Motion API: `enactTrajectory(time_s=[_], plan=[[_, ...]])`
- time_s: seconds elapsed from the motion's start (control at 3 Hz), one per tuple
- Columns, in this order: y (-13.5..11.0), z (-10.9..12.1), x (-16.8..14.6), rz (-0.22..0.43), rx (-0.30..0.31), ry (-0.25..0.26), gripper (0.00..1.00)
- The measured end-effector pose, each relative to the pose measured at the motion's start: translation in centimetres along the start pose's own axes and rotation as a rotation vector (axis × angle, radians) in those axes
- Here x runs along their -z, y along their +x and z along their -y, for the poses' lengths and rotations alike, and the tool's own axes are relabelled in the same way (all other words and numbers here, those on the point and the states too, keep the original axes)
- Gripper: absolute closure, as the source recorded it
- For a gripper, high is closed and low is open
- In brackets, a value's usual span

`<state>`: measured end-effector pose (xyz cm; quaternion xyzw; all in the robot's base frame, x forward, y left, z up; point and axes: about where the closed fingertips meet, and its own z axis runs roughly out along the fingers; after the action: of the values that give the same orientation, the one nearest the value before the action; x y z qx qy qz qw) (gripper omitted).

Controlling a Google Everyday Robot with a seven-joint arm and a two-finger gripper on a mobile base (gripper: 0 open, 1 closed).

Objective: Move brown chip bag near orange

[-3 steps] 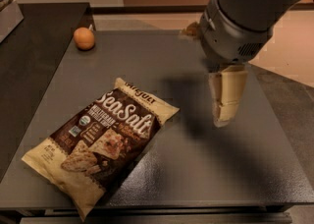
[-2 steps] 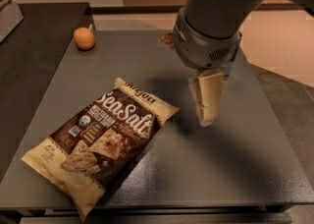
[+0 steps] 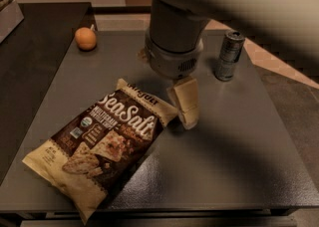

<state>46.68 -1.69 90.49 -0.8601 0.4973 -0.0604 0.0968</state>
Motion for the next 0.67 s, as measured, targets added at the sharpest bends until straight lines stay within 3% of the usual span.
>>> enactTrajectory(time_s=[0.67], plan=[[-2.0,1.3,-3.1,-0.007,0.087,-0.031,0.00]])
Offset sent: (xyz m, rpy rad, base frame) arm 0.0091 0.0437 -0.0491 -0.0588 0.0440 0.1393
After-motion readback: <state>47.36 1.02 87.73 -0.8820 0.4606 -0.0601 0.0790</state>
